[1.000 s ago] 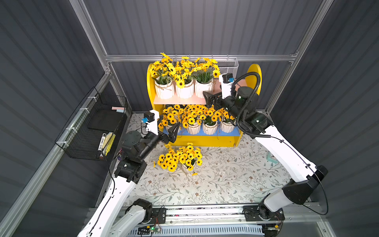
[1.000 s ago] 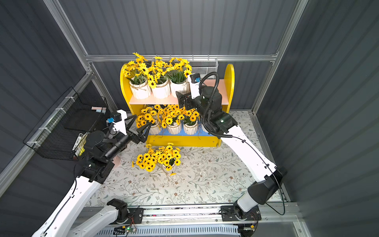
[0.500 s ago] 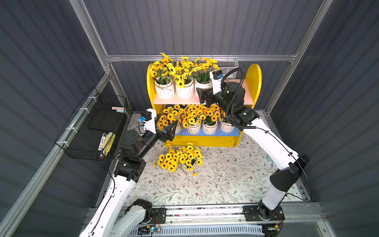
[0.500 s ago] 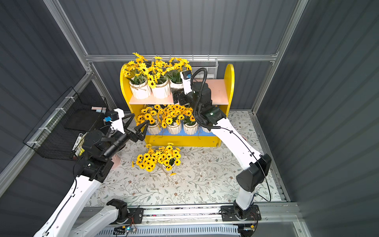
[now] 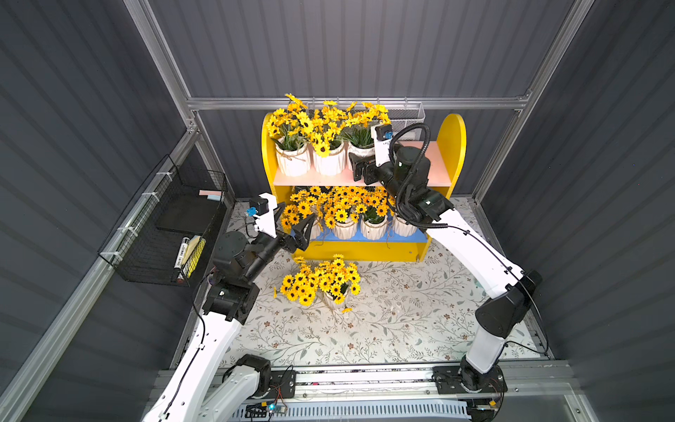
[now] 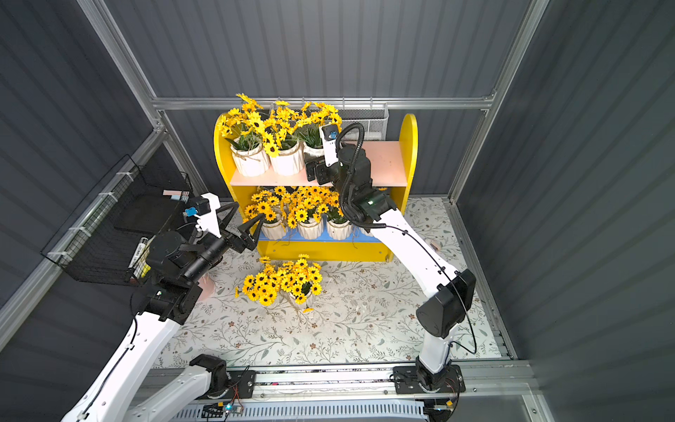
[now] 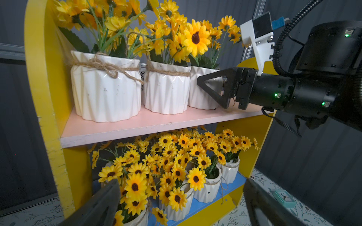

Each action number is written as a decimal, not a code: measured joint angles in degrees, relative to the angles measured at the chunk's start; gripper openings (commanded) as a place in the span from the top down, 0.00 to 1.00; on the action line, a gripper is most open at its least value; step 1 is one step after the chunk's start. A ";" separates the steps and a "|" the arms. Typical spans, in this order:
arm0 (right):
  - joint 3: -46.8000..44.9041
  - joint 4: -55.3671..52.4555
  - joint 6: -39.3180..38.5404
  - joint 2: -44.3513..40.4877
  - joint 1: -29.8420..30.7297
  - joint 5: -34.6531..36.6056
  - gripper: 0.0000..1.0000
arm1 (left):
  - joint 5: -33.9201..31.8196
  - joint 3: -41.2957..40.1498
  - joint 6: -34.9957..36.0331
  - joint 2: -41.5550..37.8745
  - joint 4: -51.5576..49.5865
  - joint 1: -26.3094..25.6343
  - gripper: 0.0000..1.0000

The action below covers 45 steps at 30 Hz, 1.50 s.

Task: Take the sunflower pots off the shelves
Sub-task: Move the sunflower pot to the shelf.

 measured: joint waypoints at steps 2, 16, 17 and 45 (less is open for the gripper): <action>0.00 0.50 -0.81 0.00 0.22 0.83 0.01 | 0.02 -0.02 -0.28 0.00 0.02 0.09 0.01; -3.19 3.58 -4.57 -1.66 0.42 4.46 0.01 | 0.44 -0.35 -0.76 0.26 1.46 0.76 0.01; -3.67 3.56 -4.57 -2.05 0.31 4.59 0.01 | 0.46 -0.35 -0.79 0.39 1.49 0.76 0.01; 0.02 0.13 -0.46 -1.46 -2.82 -1.44 0.01 | 0.48 -0.44 -1.84 1.14 2.12 0.76 0.01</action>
